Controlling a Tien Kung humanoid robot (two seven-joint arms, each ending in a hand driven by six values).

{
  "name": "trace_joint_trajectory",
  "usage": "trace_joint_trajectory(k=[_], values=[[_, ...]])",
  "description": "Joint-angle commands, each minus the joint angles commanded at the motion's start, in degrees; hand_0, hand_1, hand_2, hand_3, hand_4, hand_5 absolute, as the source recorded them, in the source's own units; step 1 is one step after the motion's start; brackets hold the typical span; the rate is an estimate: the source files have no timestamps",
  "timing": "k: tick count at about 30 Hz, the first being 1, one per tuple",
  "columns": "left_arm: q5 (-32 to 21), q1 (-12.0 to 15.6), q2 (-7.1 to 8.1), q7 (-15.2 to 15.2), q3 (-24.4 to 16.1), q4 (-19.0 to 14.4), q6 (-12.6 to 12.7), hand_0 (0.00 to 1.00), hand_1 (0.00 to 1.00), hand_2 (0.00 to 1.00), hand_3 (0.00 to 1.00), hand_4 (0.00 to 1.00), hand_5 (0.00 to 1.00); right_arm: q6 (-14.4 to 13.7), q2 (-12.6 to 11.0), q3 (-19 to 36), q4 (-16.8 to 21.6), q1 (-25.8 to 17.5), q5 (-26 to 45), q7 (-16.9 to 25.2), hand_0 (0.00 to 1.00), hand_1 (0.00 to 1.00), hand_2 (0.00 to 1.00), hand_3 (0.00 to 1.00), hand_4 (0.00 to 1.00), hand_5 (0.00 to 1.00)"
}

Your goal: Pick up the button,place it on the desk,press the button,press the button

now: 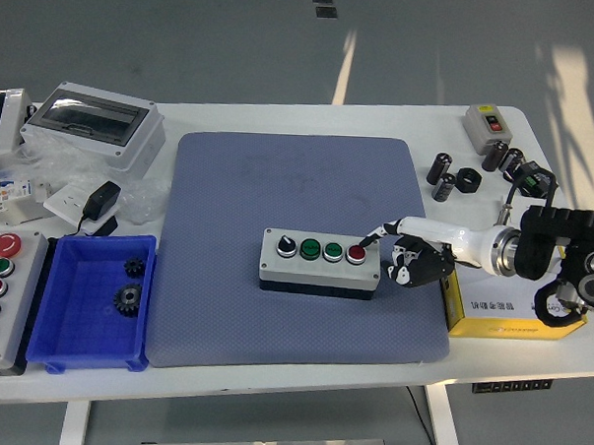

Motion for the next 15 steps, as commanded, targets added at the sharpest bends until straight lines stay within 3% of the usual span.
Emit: trace_joint_trajectory(k=[15], values=[[-0.2,-0.07,0.02,-0.18,0.14,0.0,-0.01,0.616,0.558,0.546,0.593,0.583,0.18,-2.07,1.23,-3.01,-0.35,0.23,-2.86,-0.24,0.033,0.168,0.271,0.825,0.332,0.002]])
